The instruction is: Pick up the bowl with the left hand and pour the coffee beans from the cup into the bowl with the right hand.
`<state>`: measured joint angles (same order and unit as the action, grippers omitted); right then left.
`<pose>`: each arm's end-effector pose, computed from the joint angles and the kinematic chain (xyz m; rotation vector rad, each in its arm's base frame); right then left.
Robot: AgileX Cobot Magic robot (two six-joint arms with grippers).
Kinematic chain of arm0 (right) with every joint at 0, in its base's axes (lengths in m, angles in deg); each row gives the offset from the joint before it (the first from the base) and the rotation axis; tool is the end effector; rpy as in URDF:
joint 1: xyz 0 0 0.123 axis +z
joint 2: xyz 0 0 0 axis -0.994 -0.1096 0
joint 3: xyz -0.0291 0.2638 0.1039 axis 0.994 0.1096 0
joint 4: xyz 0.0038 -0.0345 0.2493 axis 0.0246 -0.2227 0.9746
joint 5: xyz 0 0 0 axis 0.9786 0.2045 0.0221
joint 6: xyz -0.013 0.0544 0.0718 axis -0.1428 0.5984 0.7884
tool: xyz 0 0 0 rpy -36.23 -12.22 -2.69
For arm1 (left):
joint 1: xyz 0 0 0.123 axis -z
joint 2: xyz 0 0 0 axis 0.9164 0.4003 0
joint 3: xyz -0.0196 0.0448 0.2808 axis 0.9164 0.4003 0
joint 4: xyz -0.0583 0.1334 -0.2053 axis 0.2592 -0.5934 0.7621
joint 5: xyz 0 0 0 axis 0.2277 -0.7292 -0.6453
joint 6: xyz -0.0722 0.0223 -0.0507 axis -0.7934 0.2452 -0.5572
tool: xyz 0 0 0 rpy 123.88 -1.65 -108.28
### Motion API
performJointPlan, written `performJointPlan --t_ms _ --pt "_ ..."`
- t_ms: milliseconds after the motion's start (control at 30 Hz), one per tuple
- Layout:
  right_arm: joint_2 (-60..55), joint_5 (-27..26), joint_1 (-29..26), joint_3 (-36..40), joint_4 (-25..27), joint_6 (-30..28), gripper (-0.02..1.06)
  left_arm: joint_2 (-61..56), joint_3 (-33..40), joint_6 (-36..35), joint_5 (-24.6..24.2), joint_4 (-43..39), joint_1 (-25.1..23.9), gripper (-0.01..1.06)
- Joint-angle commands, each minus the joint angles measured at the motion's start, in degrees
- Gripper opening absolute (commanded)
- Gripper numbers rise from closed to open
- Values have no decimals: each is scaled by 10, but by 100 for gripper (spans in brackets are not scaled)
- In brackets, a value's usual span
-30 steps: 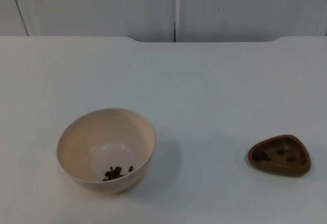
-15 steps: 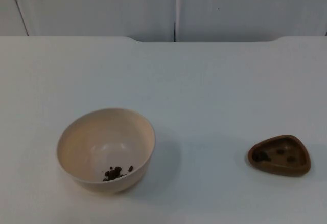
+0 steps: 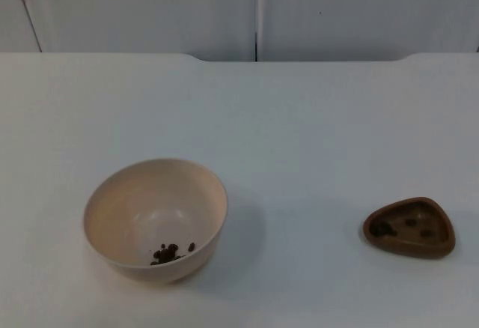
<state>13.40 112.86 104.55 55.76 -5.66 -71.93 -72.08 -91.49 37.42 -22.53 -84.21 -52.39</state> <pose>-0.0073 -0.0028 0.2815 -0.3718 2.0215 0.2263 -0.0047 -0.0003 0.2753 0.2607 2.0549 -0.1676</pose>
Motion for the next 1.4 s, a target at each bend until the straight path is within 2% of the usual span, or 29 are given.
performJointPlan --t_ms 0,167,700,1167,1267,1367 --pt "2 -2 -2 3 0 0 105 -2 2 -4 1 -2 -1 105" --pt "2 -2 -6 3 4 0 105 -2 2 -4 1 -2 -1 105" --pt "2 -2 -145 3 5 0 105 -2 2 -4 1 -2 -1 105" --pt "2 -2 -146 3 5 0 105 -2 2 -4 1 -2 -1 105" --pt "2 -2 -146 3 5 0 105 -2 2 -4 1 -2 -10 105" --pt "2 -2 -146 3 5 0 105 -2 2 -4 1 -2 -42 105"
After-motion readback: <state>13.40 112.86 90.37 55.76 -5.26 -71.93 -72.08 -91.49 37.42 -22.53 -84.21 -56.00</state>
